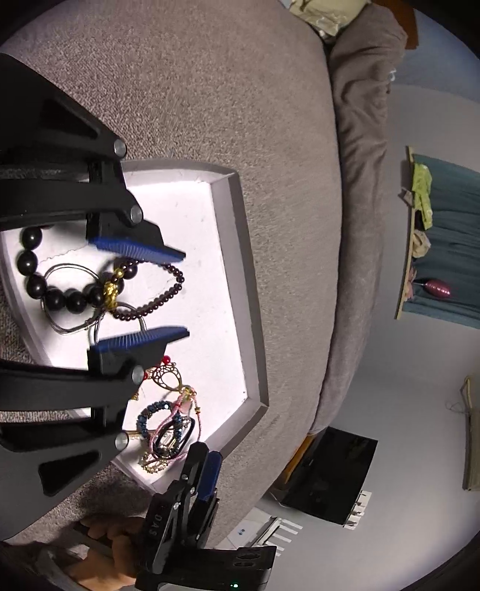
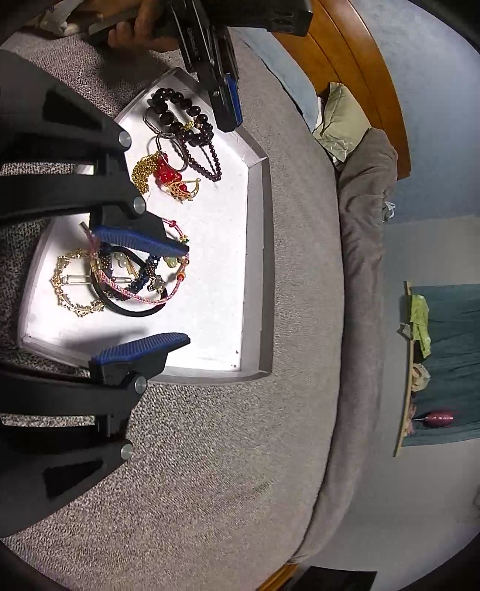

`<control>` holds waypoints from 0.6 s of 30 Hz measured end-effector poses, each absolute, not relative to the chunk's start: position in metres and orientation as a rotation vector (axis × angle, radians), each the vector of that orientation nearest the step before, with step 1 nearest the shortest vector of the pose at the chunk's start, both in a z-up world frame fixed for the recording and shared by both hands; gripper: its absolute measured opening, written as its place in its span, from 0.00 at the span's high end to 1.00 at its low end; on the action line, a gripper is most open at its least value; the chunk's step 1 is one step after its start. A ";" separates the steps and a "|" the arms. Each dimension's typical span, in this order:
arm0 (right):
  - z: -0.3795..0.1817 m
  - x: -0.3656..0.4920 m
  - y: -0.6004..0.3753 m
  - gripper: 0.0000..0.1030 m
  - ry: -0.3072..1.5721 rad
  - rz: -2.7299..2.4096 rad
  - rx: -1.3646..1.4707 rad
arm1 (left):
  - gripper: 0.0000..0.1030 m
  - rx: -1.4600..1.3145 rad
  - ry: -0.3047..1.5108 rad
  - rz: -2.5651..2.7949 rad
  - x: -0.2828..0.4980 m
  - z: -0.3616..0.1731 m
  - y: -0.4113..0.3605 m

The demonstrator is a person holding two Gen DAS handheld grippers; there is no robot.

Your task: Organize jewelry

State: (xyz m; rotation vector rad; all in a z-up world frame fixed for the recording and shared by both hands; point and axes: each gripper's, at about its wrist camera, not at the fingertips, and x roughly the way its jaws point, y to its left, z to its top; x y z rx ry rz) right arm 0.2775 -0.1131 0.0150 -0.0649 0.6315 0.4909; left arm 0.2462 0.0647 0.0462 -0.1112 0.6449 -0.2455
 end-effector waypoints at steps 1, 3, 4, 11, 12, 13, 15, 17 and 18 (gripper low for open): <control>0.016 0.275 -0.114 0.58 0.625 0.493 -0.070 | 0.51 -0.113 0.634 -0.243 0.243 0.048 0.065; 0.017 0.270 -0.115 0.56 0.610 0.494 -0.077 | 0.38 -0.117 0.615 -0.237 0.237 0.051 0.067; 0.018 0.268 -0.117 0.54 0.601 0.495 -0.075 | 0.33 -0.122 0.600 -0.234 0.233 0.053 0.068; 0.025 0.249 -0.123 0.39 0.539 0.516 -0.035 | 0.10 -0.133 0.521 -0.186 0.201 0.064 0.072; 0.025 0.247 -0.123 0.36 0.535 0.518 -0.030 | 0.10 -0.137 0.511 -0.180 0.196 0.065 0.073; 0.026 0.244 -0.123 0.35 0.530 0.521 -0.028 | 0.09 -0.143 0.502 -0.172 0.190 0.066 0.074; 0.027 0.236 -0.121 0.32 0.516 0.522 -0.035 | 0.07 -0.148 0.491 -0.155 0.183 0.066 0.076; 0.028 0.227 -0.120 0.29 0.498 0.520 -0.044 | 0.07 -0.150 0.481 -0.143 0.175 0.065 0.076; 0.029 0.224 -0.119 0.27 0.491 0.520 -0.044 | 0.06 -0.156 0.472 -0.137 0.169 0.064 0.077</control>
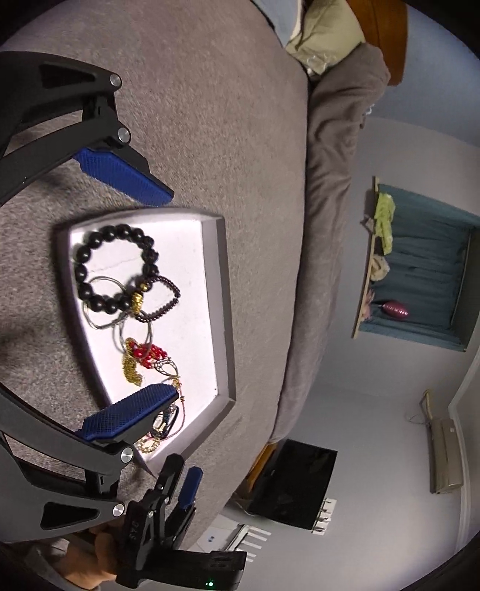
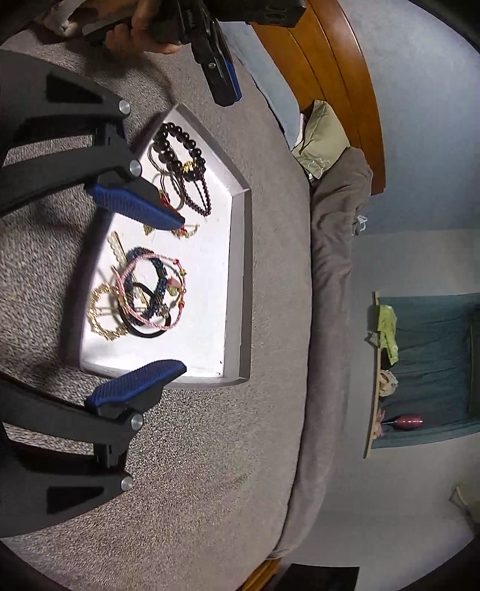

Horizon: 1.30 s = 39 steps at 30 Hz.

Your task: Organize jewelry

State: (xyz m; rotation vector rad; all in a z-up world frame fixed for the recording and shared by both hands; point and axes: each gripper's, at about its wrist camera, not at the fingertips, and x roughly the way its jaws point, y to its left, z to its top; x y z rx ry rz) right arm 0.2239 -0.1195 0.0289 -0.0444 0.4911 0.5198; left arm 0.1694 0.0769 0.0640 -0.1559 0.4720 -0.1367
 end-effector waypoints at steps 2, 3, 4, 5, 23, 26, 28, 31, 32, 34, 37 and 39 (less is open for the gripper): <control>0.030 0.215 -0.119 0.23 0.472 0.524 -0.042 | 0.06 -0.160 0.457 -0.127 0.162 0.062 0.077; 0.031 0.209 -0.117 0.20 0.459 0.526 -0.046 | 0.06 -0.160 0.450 -0.121 0.158 0.061 0.076; 0.032 0.205 -0.116 0.19 0.447 0.531 -0.051 | 0.06 -0.158 0.445 -0.117 0.156 0.060 0.075; 0.032 0.202 -0.115 0.18 0.439 0.536 -0.052 | 0.06 -0.156 0.441 -0.114 0.153 0.059 0.075; 0.018 0.156 -0.118 0.05 0.397 0.533 -0.031 | 0.05 -0.099 0.439 -0.088 0.122 0.030 0.046; 0.017 0.153 -0.124 0.05 0.386 0.520 -0.010 | 0.05 -0.073 0.417 -0.075 0.117 0.030 0.041; 0.016 0.152 -0.128 0.05 0.383 0.512 0.009 | 0.05 -0.059 0.415 -0.067 0.116 0.029 0.039; 0.014 0.153 -0.134 0.05 0.393 0.497 0.036 | 0.05 -0.052 0.412 -0.065 0.116 0.030 0.037; 0.014 0.153 -0.136 0.05 0.396 0.495 0.043 | 0.05 -0.051 0.413 -0.064 0.116 0.030 0.037; 0.014 0.152 -0.137 0.05 0.390 0.491 0.051 | 0.05 -0.046 0.412 -0.061 0.116 0.030 0.037; 0.014 0.149 -0.139 0.05 0.382 0.489 0.053 | 0.05 -0.033 0.407 -0.055 0.115 0.030 0.035; 0.014 0.147 -0.137 0.05 0.380 0.490 0.045 | 0.05 -0.027 0.405 -0.056 0.114 0.030 0.034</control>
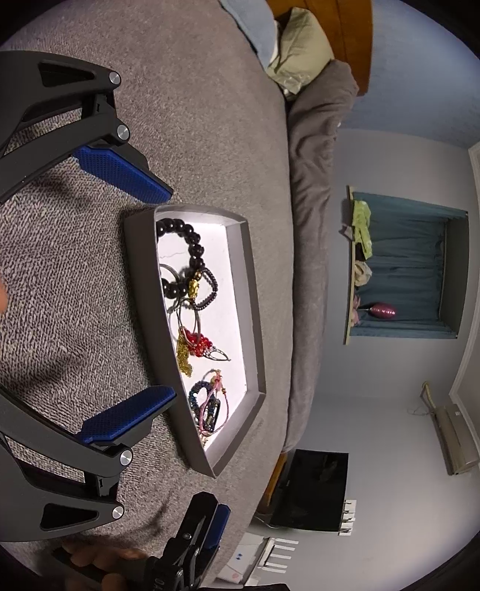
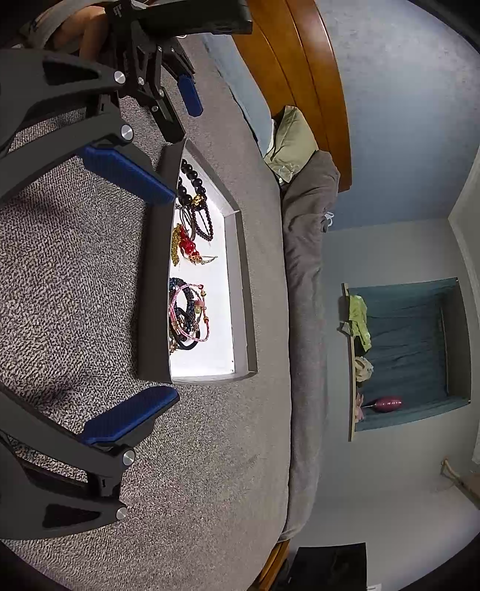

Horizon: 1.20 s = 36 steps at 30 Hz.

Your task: Organize jewelry

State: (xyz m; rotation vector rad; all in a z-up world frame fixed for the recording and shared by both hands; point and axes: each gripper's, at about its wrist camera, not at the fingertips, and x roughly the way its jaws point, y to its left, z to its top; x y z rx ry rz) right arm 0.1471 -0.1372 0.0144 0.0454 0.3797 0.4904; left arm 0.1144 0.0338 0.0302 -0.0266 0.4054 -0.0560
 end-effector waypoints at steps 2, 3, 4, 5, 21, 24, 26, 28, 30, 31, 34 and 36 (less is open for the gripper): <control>0.015 0.146 -0.135 0.05 0.378 0.491 0.033 | 0.05 -0.024 0.406 -0.055 0.114 0.030 0.034; 0.015 0.146 -0.134 0.05 0.377 0.491 0.028 | 0.05 -0.023 0.407 -0.053 0.115 0.030 0.034; 0.015 0.145 -0.133 0.05 0.377 0.491 0.024 | 0.05 -0.022 0.409 -0.050 0.115 0.030 0.034; 0.015 0.145 -0.132 0.05 0.378 0.491 0.020 | 0.05 -0.020 0.410 -0.049 0.115 0.030 0.034; 0.014 0.146 -0.130 0.05 0.382 0.491 0.012 | 0.05 -0.022 0.418 -0.043 0.116 0.029 0.036; 0.014 0.146 -0.129 0.05 0.384 0.490 0.011 | 0.05 -0.022 0.420 -0.044 0.117 0.029 0.036; 0.014 0.146 -0.130 0.05 0.382 0.490 0.011 | 0.05 -0.022 0.420 -0.044 0.117 0.029 0.036; 0.014 0.146 -0.130 0.05 0.382 0.490 0.011 | 0.05 -0.023 0.420 -0.044 0.117 0.029 0.036; 0.014 0.146 -0.130 0.05 0.382 0.490 0.012 | 0.05 -0.023 0.420 -0.044 0.117 0.029 0.036; 0.014 0.146 -0.130 0.05 0.382 0.490 0.012 | 0.05 -0.023 0.420 -0.044 0.117 0.029 0.036; 0.014 0.146 -0.129 0.05 0.382 0.490 0.012 | 0.05 -0.022 0.420 -0.044 0.117 0.029 0.036; 0.014 0.146 -0.130 0.05 0.382 0.490 0.011 | 0.05 -0.022 0.420 -0.044 0.116 0.029 0.036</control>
